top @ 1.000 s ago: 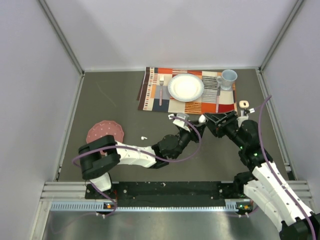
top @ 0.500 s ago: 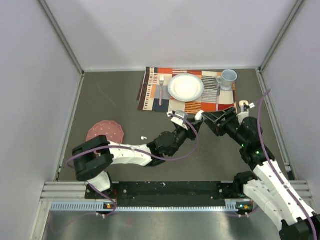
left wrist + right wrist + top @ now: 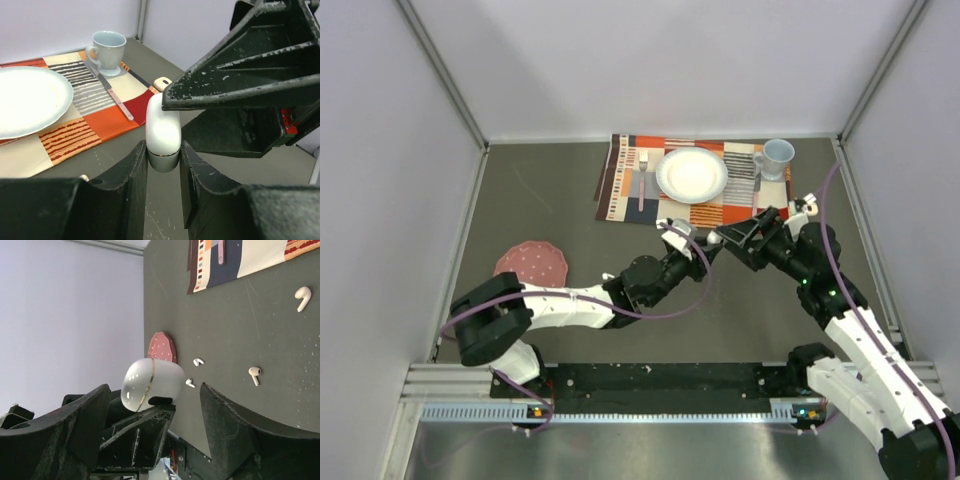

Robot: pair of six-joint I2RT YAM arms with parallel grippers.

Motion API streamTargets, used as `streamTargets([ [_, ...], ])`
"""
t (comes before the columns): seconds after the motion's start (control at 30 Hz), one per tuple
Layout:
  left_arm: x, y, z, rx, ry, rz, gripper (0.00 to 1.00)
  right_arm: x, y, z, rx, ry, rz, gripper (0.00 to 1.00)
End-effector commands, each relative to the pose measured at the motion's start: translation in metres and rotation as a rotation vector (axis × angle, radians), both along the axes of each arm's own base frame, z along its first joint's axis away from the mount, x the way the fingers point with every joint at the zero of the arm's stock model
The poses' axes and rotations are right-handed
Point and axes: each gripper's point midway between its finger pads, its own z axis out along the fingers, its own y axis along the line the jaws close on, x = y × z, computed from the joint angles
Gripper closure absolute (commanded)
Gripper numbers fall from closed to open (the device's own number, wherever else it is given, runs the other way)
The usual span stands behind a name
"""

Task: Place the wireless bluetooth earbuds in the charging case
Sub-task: Pass from the left arm to the right

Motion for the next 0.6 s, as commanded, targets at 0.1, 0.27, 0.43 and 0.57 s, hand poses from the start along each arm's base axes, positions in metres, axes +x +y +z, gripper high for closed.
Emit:
streamTargets([
  [0.1,-0.011,-0.002,0.023,0.002,-0.058,-0.076,0.82,-0.001,0.006,0.022,-0.009,-0.076,0.037,0.27],
  [0.27,-0.013,-0.005,0.022,0.016,-0.056,-0.094,0.83,-0.002,0.007,0.014,-0.01,-0.056,0.045,0.4],
  [0.43,-0.012,-0.005,0.024,0.01,-0.053,-0.086,0.82,-0.003,0.005,0.014,-0.001,-0.06,0.035,0.46],
  [0.57,-0.01,-0.005,0.023,0.005,-0.046,-0.078,0.81,-0.005,0.006,0.014,0.017,-0.05,0.038,0.52],
])
